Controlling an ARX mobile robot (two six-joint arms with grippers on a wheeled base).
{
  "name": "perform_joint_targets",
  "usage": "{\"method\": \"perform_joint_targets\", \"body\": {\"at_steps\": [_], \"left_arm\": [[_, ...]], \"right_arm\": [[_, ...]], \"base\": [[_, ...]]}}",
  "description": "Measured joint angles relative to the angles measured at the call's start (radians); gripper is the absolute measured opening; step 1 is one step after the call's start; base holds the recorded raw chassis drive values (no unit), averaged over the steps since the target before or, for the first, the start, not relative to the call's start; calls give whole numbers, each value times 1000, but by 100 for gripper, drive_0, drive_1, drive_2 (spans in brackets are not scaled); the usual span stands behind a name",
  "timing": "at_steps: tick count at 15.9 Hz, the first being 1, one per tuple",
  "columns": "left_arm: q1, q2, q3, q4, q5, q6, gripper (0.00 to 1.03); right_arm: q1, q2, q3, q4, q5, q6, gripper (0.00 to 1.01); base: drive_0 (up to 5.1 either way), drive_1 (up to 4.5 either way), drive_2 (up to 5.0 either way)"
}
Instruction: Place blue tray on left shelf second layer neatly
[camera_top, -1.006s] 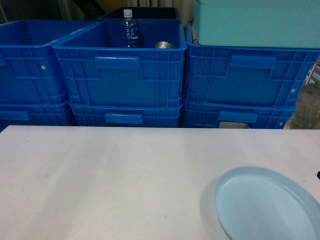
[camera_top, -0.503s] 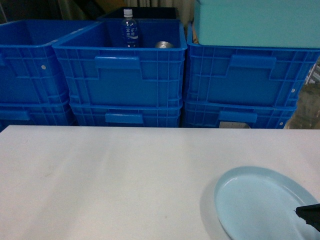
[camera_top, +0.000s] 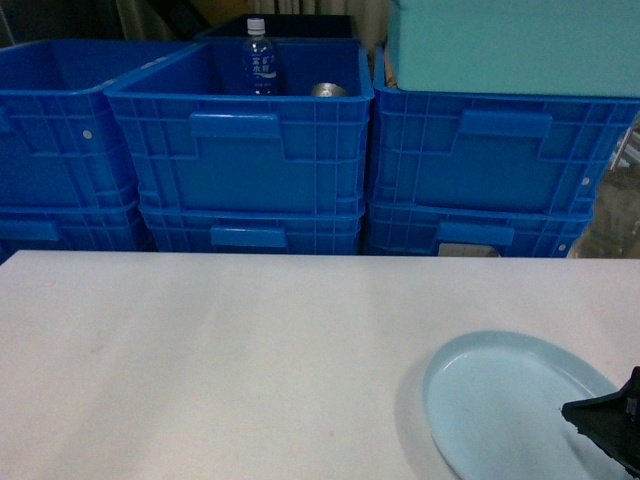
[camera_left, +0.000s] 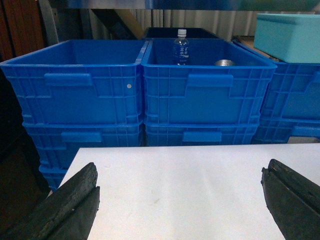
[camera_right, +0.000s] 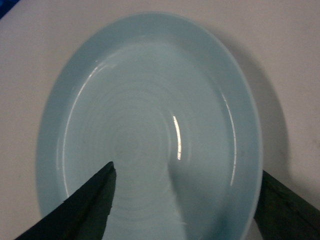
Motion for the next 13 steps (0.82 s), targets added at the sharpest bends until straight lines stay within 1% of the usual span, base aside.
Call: {"method": "perform_joint_targets", "body": {"at_steps": [2, 3, 6, 7, 8, 9, 10, 12, 13], "left_arm": [[0, 0, 0, 0, 0, 0, 98], [0, 0, 0, 0, 0, 0, 98], [0, 0, 0, 0, 0, 0, 98], [0, 0, 0, 0, 0, 0, 98], [0, 0, 0, 0, 0, 0, 98], [0, 0, 0, 0, 0, 0, 98], [0, 0, 0, 0, -1, 0, 98], [0, 0, 0, 0, 0, 0, 98], [0, 0, 0, 0, 0, 0, 98]], "right_arm": [[-3, 16, 0, 6, 36, -15, 63], [-11, 24, -5, 30, 61, -20, 52], [-58, 43, -36, 80, 62, -50, 19], [-62, 40, -47, 97, 54, -57, 8], [-61, 22, -57, 101, 36, -79, 2], [-60, -10, -62, 90, 26, -95, 2], [-60, -54, -61, 76, 6, -104, 2], [-52, -188, -60, -14, -1, -137, 2], [-50, -298, -60, -82, -5, -158, 2]], "base": [[0, 0, 0], [0, 0, 0], [0, 0, 0], [0, 0, 0], [0, 0, 0], [0, 0, 0], [0, 0, 0], [0, 0, 0], [0, 0, 0]]}}
